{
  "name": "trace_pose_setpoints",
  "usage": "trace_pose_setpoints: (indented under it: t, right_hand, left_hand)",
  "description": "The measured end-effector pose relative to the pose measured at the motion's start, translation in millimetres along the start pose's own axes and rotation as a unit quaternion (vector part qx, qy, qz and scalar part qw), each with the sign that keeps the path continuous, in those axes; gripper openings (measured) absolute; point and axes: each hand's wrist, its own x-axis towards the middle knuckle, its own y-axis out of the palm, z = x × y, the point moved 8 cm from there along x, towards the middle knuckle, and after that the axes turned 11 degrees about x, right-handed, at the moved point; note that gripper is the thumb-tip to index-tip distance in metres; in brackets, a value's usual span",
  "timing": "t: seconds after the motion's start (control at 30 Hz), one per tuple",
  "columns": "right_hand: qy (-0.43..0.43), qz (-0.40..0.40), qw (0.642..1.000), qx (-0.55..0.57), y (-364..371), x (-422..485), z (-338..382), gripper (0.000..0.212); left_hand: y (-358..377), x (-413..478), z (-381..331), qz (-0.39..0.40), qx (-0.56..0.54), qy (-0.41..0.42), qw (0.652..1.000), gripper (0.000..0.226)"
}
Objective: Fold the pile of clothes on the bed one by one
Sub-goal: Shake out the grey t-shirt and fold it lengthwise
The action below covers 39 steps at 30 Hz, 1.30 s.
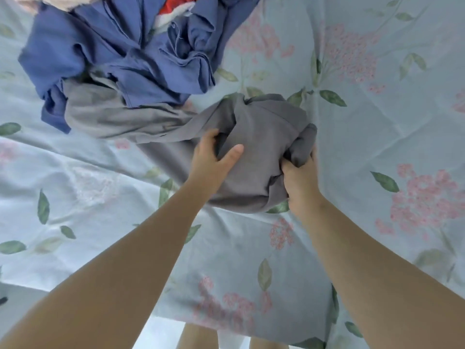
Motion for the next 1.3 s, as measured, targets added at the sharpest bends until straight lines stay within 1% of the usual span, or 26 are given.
trace_pose_setpoints:
  t: [0.03, 0.07, 0.1, 0.17, 0.23, 0.27, 0.33, 0.43, 0.6, 0.67, 0.73, 0.8, 0.9, 0.97, 1.07, 1.13, 1.2, 1.3]
  right_hand:
    - [0.004, 0.007, 1.0, 0.002, -1.8, -8.0, 0.8, 0.047]
    - [0.014, 0.012, 1.0, 0.005, -3.9, -15.5, 0.2, 0.045]
    - [0.028, 0.016, 0.999, 0.005, -6.7, -23.1, -0.7, 0.039]
    - [0.059, 0.018, 0.998, 0.015, -11.4, -38.6, -0.8, 0.035]
    - [0.079, 0.005, 0.996, 0.044, -15.1, -52.6, 4.2, 0.027]
    - [0.086, -0.003, 0.995, 0.057, -16.7, -59.7, 10.0, 0.027]
    - [0.088, -0.007, 0.992, 0.088, -16.0, -74.7, 29.9, 0.03]
    - [0.062, 0.002, 0.99, 0.126, -12.6, -100.8, 79.5, 0.03]
    - [0.006, 0.004, 0.981, 0.194, -14.7, -150.1, 178.7, 0.028]
    - [-0.021, 0.006, 0.977, 0.214, -16.3, -171.1, 215.9, 0.03]
    - [-0.048, 0.012, 0.974, 0.222, -17.7, -188.8, 251.5, 0.033]
    - [-0.072, 0.016, 0.971, 0.228, -19.1, -204.7, 284.7, 0.029]
    - [-0.106, 0.022, 0.968, 0.227, -21.6, -222.7, 327.4, 0.012]
    - [-0.14, 0.02, 0.966, 0.218, -24.8, -231.8, 352.0, 0.008]
    - [-0.191, 0.021, 0.966, 0.174, -22.7, -243.4, 375.4, 0.011]
    - [-0.215, 0.025, 0.97, 0.108, -15.3, -247.4, 380.1, 0.014]
    - [-0.229, 0.045, 0.972, 0.04, -4.3, -248.2, 376.5, 0.007]
    - [-0.235, 0.084, 0.967, -0.041, 11.1, -248.8, 369.4, 0.014]
  left_hand:
    - [13.2, -0.3, -5.5, 0.034, 0.031, 0.002, 0.999, 0.08]
    - [23.2, -2.2, -10.5, 0.057, 0.072, 0.005, 0.996, 0.071]
    - [27.4, -5.4, -13.1, 0.064, 0.107, 0.003, 0.992, 0.057]
    - [19.0, -13.8, -18.7, 0.038, 0.121, 0.003, 0.992, 0.032]
    - [2.3, -29.7, -25.2, 0.022, 0.1, -0.001, 0.995, 0.022]
    - [-7.8, -39.1, -30.3, 0.013, 0.081, -0.006, 0.997, 0.022]
    - [-32.2, -61.8, -45.0, -0.02, 0.032, -0.014, 0.999, 0.031]
    - [-61.8, -93.6, -79.4, -0.055, -0.01, -0.008, 0.998, 0.039]
    - [-104.4, -140.7, -162.0, -0.102, -0.088, 0.036, 0.99, 0.03]
    - [-122.8, -159.2, -194.6, -0.127, -0.095, 0.052, 0.986, 0.024]
    - [-141.2, -175.1, -220.3, -0.156, -0.113, 0.064, 0.979, 0.026]
    - [-159.0, -186.0, -236.8, -0.184, -0.134, 0.062, 0.972, 0.028]
    - [-179.6, -193.0, -250.4, -0.2, -0.174, 0.054, 0.963, 0.032]
    - [-190.5, -196.9, -264.7, -0.191, -0.233, 0.059, 0.952, 0.034]
    - [-202.6, -205.6, -301.7, -0.168, -0.247, 0.103, 0.949, 0.031]
    - [-200.2, -212.6, -331.7, -0.132, -0.225, 0.161, 0.952, 0.025]
    - [-188.1, -220.7, -357.2, -0.08, -0.172, 0.217, 0.957, 0.015]
    - [-166.0, -228.7, -377.1, 0.0, -0.108, 0.285, 0.952, 0.019]
